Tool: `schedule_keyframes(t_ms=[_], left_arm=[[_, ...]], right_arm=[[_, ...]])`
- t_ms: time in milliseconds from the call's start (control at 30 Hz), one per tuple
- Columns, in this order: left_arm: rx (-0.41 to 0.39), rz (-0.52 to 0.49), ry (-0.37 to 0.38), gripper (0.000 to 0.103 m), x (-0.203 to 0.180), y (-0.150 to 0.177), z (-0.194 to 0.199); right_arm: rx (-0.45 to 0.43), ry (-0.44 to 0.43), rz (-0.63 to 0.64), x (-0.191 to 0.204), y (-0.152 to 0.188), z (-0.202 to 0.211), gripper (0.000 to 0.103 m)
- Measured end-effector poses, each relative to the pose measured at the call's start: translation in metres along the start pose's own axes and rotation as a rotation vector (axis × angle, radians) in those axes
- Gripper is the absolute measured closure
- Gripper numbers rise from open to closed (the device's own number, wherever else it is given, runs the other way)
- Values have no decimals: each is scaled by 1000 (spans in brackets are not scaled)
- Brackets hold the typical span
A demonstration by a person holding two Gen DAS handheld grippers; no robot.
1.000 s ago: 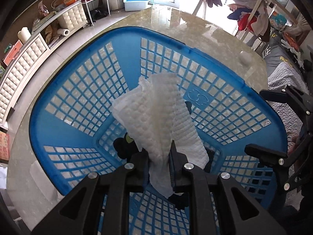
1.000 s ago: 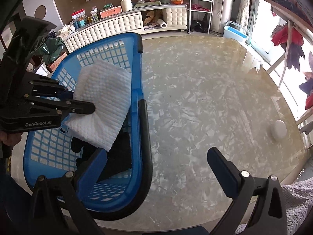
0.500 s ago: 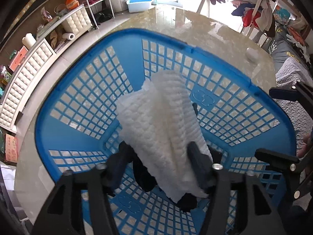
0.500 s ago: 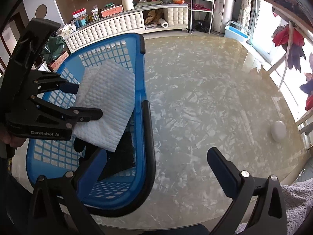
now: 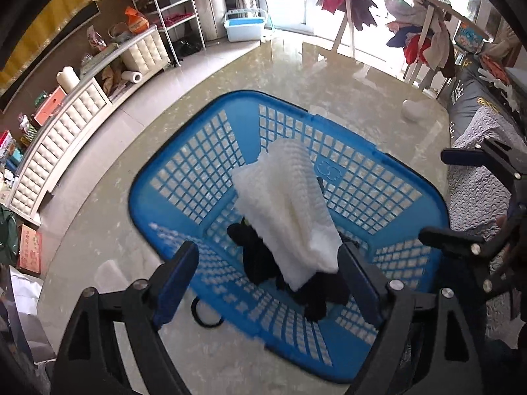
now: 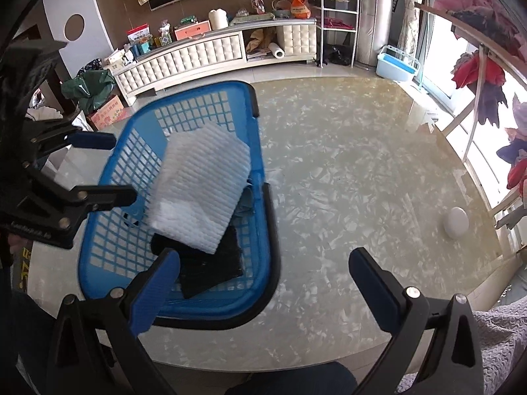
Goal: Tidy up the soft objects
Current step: 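Release the white quilted towel into the basket from the left tool, then move both tools back toward the remaining items on the table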
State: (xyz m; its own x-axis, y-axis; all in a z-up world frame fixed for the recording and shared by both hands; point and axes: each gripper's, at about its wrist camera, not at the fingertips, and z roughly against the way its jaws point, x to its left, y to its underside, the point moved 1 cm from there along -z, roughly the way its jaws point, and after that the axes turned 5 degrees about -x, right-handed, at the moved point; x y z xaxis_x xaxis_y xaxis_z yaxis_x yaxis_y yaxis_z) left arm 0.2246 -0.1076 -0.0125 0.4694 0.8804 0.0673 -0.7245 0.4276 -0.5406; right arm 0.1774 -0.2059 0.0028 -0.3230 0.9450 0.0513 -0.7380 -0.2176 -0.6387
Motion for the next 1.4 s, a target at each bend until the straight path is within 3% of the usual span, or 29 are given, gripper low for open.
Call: schedule_keyframes(t_ms=[233,600,933,1000,1067,1400], left_arm=[[-41,19,3,16,2,31,39],[-96,119,-15,16,35,75,78],[-141,210,-84,15,78,122,104],[-150,236,-90,0,88,130,106],[-155,263,-101,0,99,140,108],[-87,332,-150,0,151,189,99]], right_arm=[[-20,-12,38,27,0,15,0],[-33,-33,113,88,-1,24,0],[-8,-76,176,147,-9,5,0],[0,-88,192,160,-12,-2,0],[5,-97,209,172,-15,-9,0],[96,-168,255,227,-17,-65,0]])
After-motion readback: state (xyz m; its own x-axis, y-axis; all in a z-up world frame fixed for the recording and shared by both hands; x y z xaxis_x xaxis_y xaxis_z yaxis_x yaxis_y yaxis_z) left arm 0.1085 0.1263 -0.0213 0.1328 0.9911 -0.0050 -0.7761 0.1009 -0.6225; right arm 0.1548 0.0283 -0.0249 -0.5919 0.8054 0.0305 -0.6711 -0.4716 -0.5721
